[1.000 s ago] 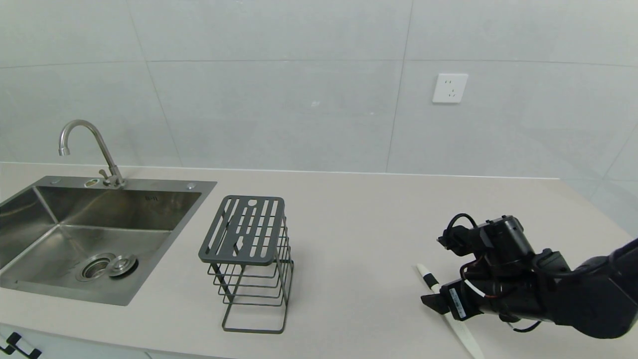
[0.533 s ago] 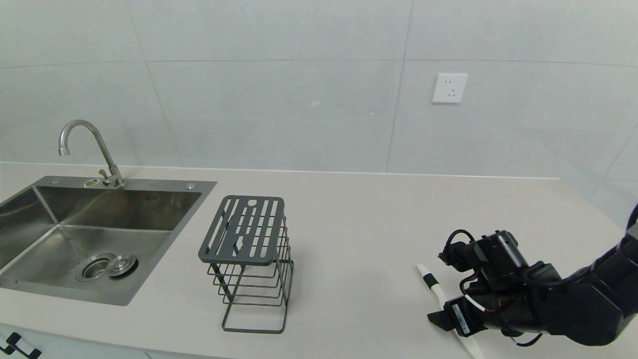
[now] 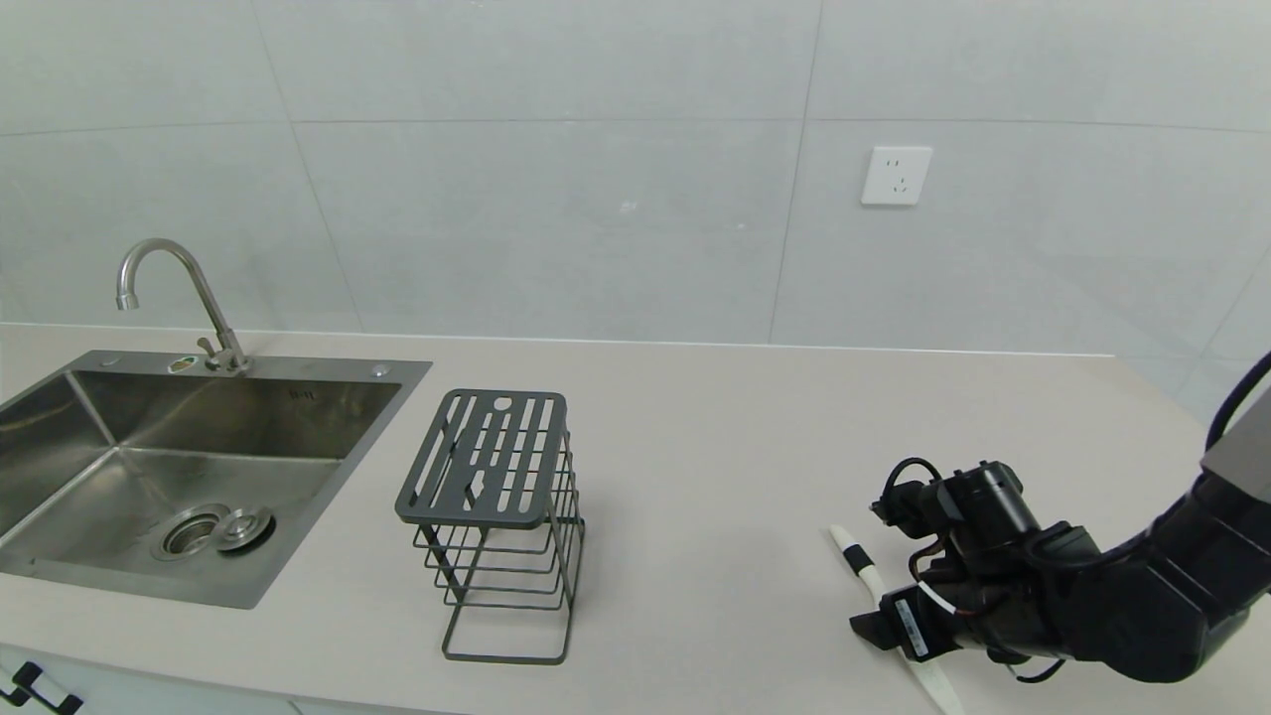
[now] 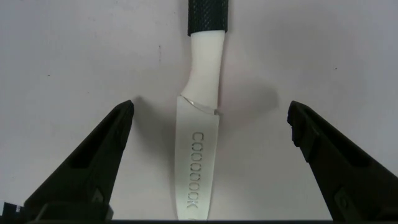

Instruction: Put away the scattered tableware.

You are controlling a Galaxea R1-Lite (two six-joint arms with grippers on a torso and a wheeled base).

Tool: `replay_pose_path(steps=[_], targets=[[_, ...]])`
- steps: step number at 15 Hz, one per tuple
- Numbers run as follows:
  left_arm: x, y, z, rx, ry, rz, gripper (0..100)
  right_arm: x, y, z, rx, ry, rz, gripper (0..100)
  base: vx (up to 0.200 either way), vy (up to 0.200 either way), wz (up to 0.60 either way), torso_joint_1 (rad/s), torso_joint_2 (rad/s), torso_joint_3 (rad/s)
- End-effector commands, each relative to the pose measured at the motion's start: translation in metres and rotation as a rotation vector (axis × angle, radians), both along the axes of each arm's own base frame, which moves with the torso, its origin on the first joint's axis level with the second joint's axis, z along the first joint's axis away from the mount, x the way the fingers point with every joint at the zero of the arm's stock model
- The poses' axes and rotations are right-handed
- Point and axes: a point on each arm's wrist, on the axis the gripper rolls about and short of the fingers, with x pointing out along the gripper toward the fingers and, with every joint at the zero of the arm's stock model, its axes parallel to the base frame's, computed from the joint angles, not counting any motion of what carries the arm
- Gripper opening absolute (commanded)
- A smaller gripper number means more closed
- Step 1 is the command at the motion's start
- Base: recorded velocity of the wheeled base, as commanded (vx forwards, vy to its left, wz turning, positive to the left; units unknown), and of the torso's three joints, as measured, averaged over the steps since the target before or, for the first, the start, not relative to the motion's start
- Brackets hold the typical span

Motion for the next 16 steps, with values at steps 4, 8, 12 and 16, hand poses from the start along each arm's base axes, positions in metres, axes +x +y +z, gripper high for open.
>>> replay_pose_path(steps=[4,8,12,16], targets=[[0.0,0.0,0.0,0.0,0.001,0.0,100,-0.001,0.001,-0.014,-0.019,0.046,0.009,0,0.0,0.0,0.0,0.0,0.0,0.0],[0.0,0.0,0.0,0.0,0.001,0.0,100,-0.006,0.004,-0.02,-0.028,0.071,0.022,0,0.0,0.0,0.0,0.0,0.0,0.0],[0.0,0.0,0.0,0.0,0.001,-0.001,100,0.006,0.009,0.001,0.044,-0.088,0.03,0,0.0,0.0,0.0,0.0,0.0,0.0],[0.0,0.0,0.0,0.0,0.001,0.0,100,0.015,0.012,0.018,0.135,-0.25,0.046,0,0.0,0.0,0.0,0.0,0.0,0.0]])
